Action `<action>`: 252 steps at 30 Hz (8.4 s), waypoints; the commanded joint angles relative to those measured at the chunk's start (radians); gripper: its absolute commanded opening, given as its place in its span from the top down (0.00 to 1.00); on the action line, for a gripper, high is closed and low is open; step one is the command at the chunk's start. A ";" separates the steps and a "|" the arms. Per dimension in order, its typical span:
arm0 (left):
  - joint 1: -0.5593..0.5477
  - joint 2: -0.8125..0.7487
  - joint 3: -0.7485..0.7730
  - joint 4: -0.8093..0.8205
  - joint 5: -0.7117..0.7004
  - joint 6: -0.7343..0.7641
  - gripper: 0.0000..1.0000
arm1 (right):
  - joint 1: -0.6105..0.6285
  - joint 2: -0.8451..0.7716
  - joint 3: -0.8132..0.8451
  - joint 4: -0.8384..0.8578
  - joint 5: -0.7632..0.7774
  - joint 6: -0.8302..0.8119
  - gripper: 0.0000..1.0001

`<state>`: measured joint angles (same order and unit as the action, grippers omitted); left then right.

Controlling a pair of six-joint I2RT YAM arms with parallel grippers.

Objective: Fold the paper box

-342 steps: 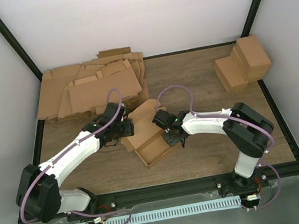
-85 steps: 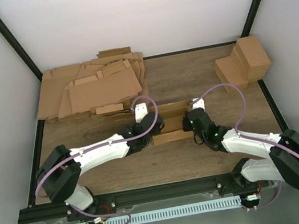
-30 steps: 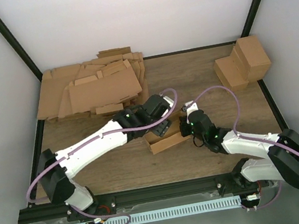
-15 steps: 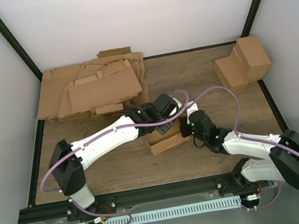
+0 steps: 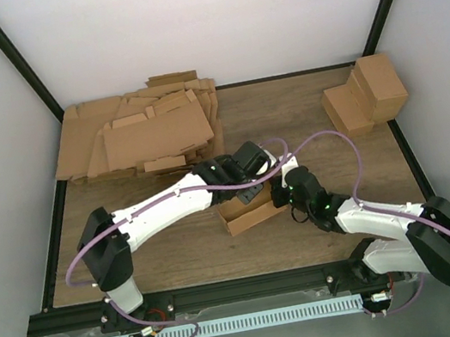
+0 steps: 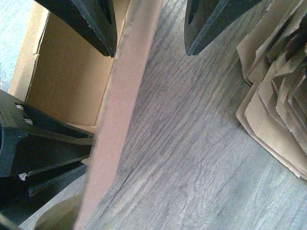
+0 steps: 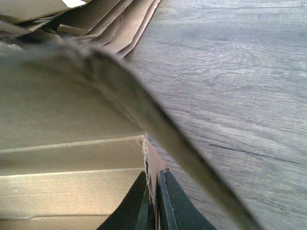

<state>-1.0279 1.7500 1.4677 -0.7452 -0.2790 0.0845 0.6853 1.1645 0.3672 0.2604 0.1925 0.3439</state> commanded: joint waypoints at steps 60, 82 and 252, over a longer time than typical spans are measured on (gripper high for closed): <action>-0.083 0.096 -0.028 -0.037 -0.025 -0.005 0.96 | -0.069 -0.365 0.189 -0.677 0.069 0.297 0.26; -0.146 0.144 -0.086 0.026 -0.030 -0.078 0.68 | -0.514 -0.049 0.292 -0.461 -0.808 0.242 0.33; 0.077 -0.733 -0.837 0.498 0.587 -0.706 0.01 | -0.396 0.583 0.281 -0.114 -0.986 -0.045 0.59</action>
<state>-0.9398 1.0546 0.6365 -0.2974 0.3199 -0.5861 0.3134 1.6974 0.6556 0.1654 -0.8391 0.2825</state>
